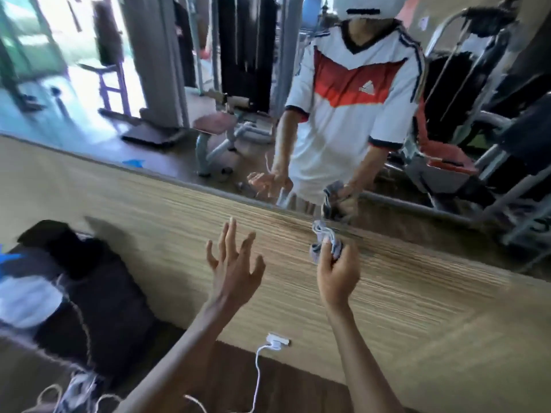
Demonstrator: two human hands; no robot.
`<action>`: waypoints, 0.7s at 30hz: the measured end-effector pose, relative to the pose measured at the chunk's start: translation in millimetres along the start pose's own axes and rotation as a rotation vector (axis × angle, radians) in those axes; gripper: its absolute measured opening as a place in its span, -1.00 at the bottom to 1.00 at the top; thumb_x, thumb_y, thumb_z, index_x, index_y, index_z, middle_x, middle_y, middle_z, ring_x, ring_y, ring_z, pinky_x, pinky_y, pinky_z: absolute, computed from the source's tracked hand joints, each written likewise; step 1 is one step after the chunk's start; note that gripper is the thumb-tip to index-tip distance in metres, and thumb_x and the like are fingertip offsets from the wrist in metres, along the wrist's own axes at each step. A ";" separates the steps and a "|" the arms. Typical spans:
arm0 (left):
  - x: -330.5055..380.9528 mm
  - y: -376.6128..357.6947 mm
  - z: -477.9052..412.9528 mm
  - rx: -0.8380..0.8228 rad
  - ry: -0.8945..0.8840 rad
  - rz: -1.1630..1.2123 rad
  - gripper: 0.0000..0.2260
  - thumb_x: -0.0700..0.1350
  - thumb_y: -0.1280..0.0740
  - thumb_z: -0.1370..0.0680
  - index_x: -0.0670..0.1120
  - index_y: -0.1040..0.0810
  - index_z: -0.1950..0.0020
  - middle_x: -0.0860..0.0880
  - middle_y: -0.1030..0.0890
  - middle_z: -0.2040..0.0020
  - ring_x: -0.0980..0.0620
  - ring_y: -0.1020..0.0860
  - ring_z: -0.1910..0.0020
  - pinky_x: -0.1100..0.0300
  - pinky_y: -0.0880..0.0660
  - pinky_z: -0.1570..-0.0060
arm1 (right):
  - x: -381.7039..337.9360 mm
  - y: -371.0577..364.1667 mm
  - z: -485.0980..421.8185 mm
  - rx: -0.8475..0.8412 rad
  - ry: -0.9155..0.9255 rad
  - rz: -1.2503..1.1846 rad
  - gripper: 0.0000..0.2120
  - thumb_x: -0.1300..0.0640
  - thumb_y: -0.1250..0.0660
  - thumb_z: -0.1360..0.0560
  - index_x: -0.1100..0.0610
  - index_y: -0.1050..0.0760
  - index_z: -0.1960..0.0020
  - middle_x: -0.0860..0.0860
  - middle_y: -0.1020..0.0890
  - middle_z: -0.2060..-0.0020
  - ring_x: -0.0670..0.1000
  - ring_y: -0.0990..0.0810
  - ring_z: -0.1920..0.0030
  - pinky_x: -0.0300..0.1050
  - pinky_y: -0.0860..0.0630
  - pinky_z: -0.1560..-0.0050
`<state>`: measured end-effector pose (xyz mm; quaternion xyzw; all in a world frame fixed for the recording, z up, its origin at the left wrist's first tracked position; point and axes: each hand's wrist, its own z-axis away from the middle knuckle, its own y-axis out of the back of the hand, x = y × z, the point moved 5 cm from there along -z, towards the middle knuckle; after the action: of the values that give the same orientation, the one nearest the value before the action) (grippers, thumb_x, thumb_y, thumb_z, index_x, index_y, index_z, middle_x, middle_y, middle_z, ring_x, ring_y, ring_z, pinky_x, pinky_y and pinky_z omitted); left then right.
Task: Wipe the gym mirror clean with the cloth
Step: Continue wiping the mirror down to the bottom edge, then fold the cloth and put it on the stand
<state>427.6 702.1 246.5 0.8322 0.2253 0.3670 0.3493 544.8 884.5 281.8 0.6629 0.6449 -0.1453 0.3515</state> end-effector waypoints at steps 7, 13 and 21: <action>-195.9 124.5 155.6 -0.065 0.590 -0.246 -0.60 0.13 -0.12 -0.48 -0.04 -0.66 -0.02 -0.04 -0.69 0.08 -0.11 -0.68 0.08 -0.01 -0.51 -0.06 | -137.3 -134.8 203.4 -0.933 0.155 -0.107 -0.58 -0.24 -0.14 -0.50 0.08 -0.55 0.19 0.03 -0.63 0.39 0.19 -0.64 0.33 -0.09 -0.40 0.40; -275.6 241.5 335.0 -0.059 1.044 -0.353 -0.53 0.18 -0.05 -0.48 -0.02 -0.66 -0.04 -0.08 -0.70 0.12 -0.15 -0.69 0.16 -0.04 -0.57 0.15 | -282.5 -153.3 387.8 -1.375 0.541 -0.231 -0.64 -0.24 -0.11 -0.47 0.02 -0.46 0.22 0.06 -0.62 0.38 0.17 -0.63 0.34 -0.10 -0.43 0.45; -316.1 351.8 463.6 0.001 1.460 -0.414 -0.53 0.21 0.01 -0.61 0.00 -0.52 -0.27 -0.02 -0.61 -0.22 -0.08 -0.58 -0.21 0.06 -0.39 -0.16 | -415.2 -149.8 527.3 -1.787 0.849 -0.295 -0.71 -0.10 -0.17 -0.63 0.09 -0.52 -0.05 0.08 -0.68 0.03 0.18 -0.63 0.00 -0.02 -0.42 0.15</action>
<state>626.6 79.4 140.2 0.3189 0.5510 0.7516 0.1727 486.7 215.6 133.5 0.0659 0.6654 0.5995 0.4398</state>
